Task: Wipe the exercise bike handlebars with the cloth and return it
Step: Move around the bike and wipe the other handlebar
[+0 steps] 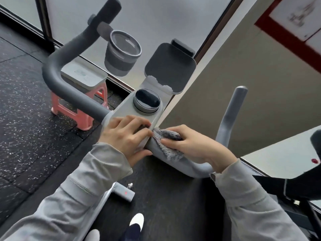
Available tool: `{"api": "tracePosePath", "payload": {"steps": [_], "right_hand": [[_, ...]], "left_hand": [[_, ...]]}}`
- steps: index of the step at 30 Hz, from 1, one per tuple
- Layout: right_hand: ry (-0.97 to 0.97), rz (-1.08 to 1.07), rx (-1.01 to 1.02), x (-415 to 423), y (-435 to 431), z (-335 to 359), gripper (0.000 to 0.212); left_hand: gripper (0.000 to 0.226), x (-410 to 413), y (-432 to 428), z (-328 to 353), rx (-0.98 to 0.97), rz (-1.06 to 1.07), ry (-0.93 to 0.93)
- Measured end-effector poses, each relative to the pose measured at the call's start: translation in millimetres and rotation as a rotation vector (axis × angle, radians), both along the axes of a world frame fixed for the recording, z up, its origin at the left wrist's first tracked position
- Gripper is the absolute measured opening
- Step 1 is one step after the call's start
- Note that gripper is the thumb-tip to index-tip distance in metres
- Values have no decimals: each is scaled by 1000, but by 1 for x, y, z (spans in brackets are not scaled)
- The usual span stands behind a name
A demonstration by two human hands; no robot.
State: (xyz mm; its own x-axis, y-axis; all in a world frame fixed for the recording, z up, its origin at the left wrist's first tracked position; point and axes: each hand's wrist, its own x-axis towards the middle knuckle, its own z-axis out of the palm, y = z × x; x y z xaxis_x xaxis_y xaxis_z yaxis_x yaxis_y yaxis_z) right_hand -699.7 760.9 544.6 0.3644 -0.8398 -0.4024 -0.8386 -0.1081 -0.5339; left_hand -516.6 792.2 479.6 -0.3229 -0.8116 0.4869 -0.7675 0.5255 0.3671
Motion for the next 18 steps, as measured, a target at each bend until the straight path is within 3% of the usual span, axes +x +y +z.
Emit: {"api": "tracePosePath", "payload": {"steps": [4,7,11,15,18], "right_hand": [[71,33,19,-17,1,3,13],[170,35,49,-38,5,8,27],[368,183,18,-61,8,11,15],[402,297,-22,-74,14,19,19],[407,359,-50,-80,11,23,17]], "left_hand": [[46,-2,1,6,36,6,0],[54,-10,3,11,47,-7,-4],[63,-41,5,16,61,-126,-44],[57,-62,5,10,167,-244,-110],[48,-66,5,4,224,-216,-85]]}}
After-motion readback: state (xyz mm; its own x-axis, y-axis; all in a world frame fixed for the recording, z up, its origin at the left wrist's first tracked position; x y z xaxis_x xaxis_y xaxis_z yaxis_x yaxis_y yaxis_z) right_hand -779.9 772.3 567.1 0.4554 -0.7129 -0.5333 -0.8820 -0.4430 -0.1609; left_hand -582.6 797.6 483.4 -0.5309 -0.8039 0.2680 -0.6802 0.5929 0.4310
